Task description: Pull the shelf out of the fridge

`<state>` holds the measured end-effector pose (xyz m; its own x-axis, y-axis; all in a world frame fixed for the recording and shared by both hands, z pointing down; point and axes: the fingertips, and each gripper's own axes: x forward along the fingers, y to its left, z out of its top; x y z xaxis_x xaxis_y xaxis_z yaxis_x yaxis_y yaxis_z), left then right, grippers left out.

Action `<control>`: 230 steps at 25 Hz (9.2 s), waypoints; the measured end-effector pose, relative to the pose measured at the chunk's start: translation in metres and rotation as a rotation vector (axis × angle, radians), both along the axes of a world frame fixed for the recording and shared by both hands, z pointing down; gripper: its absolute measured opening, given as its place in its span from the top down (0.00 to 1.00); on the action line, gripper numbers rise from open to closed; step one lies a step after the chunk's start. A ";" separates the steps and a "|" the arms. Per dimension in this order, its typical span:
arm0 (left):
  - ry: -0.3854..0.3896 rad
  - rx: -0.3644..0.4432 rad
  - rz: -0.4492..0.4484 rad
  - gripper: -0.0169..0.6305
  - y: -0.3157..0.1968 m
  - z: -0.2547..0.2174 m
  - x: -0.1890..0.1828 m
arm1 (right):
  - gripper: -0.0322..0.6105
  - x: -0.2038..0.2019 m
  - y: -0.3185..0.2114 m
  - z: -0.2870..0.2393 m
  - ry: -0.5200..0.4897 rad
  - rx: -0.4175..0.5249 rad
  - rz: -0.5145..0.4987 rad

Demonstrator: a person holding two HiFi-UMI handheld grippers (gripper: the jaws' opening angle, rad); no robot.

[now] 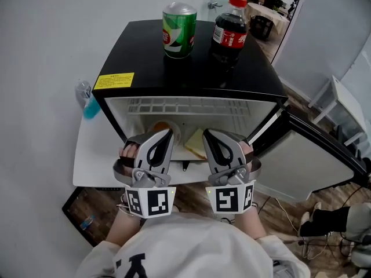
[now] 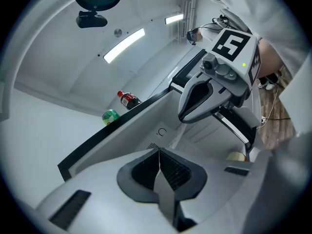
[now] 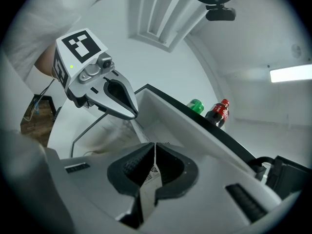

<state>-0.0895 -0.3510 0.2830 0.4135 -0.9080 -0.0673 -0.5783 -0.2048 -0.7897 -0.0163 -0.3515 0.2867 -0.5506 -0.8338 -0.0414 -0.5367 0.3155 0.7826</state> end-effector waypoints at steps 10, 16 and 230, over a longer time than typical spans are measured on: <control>-0.001 -0.098 -0.043 0.96 -0.023 0.014 0.000 | 0.90 0.002 -0.021 0.002 0.044 -0.021 -0.033; -0.005 -0.171 -0.065 0.73 -0.040 0.021 -0.002 | 0.61 -0.004 -0.036 0.011 0.153 -0.041 -0.030; -0.371 0.071 -0.338 0.81 0.160 0.024 0.022 | 0.81 -0.005 0.168 0.025 0.351 0.200 0.081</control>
<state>-0.0679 -0.1908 0.3069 0.1053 -0.9937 -0.0378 -0.2807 0.0068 -0.9598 -0.0215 -0.1830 0.3117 -0.4931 -0.8695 -0.0284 -0.2432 0.1064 0.9641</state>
